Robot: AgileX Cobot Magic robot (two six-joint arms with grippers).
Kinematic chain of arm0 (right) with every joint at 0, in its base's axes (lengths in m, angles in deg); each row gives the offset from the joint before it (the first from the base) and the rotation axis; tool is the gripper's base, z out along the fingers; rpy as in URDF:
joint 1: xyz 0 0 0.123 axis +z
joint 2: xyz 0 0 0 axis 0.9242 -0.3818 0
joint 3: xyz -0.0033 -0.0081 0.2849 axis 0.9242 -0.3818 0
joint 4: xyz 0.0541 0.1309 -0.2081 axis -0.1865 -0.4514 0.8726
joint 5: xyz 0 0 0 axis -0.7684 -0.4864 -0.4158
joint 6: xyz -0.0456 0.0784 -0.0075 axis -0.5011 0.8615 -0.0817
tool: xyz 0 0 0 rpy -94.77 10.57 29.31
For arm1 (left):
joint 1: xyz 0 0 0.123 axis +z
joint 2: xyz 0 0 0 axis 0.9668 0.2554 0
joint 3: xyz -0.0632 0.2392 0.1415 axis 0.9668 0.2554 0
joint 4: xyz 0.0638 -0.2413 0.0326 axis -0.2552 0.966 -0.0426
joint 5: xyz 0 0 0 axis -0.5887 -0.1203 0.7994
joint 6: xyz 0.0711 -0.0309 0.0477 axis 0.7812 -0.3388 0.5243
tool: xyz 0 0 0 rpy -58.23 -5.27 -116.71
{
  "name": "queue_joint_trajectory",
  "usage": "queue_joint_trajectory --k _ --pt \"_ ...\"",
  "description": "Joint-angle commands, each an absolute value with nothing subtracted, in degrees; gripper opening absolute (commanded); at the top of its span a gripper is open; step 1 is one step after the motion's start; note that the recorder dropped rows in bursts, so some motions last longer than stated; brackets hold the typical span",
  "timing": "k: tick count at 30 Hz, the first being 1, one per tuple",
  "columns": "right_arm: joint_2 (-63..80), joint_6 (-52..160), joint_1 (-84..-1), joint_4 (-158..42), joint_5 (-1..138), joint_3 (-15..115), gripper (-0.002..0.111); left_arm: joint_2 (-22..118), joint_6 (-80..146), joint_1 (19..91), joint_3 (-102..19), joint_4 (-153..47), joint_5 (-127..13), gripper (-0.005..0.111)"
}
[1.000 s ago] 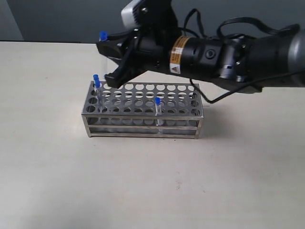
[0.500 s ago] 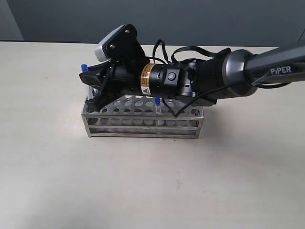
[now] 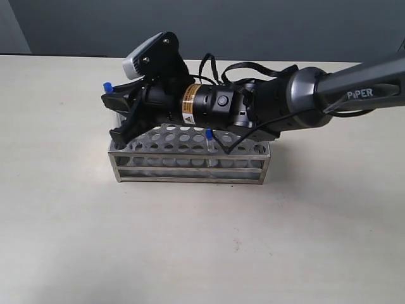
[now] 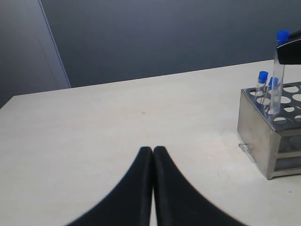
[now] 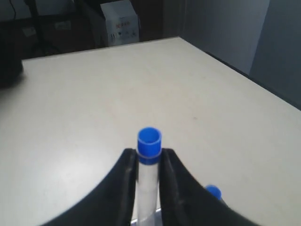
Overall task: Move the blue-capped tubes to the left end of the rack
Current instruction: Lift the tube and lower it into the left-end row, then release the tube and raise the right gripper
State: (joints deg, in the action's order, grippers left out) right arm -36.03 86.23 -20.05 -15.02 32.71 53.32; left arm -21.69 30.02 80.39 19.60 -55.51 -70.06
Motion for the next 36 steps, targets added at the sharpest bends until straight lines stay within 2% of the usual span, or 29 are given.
queue_joint_trajectory --k 1,10,12,13,16,24,28,32,36 --pt "-37.04 85.12 -20.19 -13.81 37.54 54.54 0.0 -21.98 29.99 80.23 19.43 -55.61 -69.99 0.001" --pt "-37.04 85.55 -20.19 -13.69 40.72 55.42 0.001 -21.98 29.99 80.23 19.43 -55.61 -69.99 0.001" --pt "-37.04 85.55 -20.19 -13.45 42.19 55.42 0.006 -21.98 29.99 80.23 19.43 -55.61 -69.99 0.001" --pt "-37.04 85.55 -20.19 -13.45 43.54 55.42 0.016 -21.98 29.99 80.23 19.43 -55.61 -69.99 0.001" --pt "-37.04 85.55 -20.19 -13.18 45.9 55.42 0.033 -21.98 29.99 80.23 19.43 -55.61 -69.99 0.001" --pt "-34.73 85.66 -20.19 -13.18 43.6 55.42 0.033 -21.98 29.99 80.23 19.43 -55.61 -69.99 0.001" --pt "-32.43 87.77 -20.19 -13.18 47.39 55.42 0.033 -21.98 29.99 80.23 19.43 -55.61 -69.99 0.001" --pt "-26.6 87.56 -20.33 -12.38 53.88 54.66 0.033 -21.98 29.99 80.23 19.43 -55.61 -69.99 0.001" --pt "-19.81 87.68 -22.67 -12.11 50.15 49.51 0.033 -21.98 29.99 80.23 19.43 -55.61 -69.99 0.001"
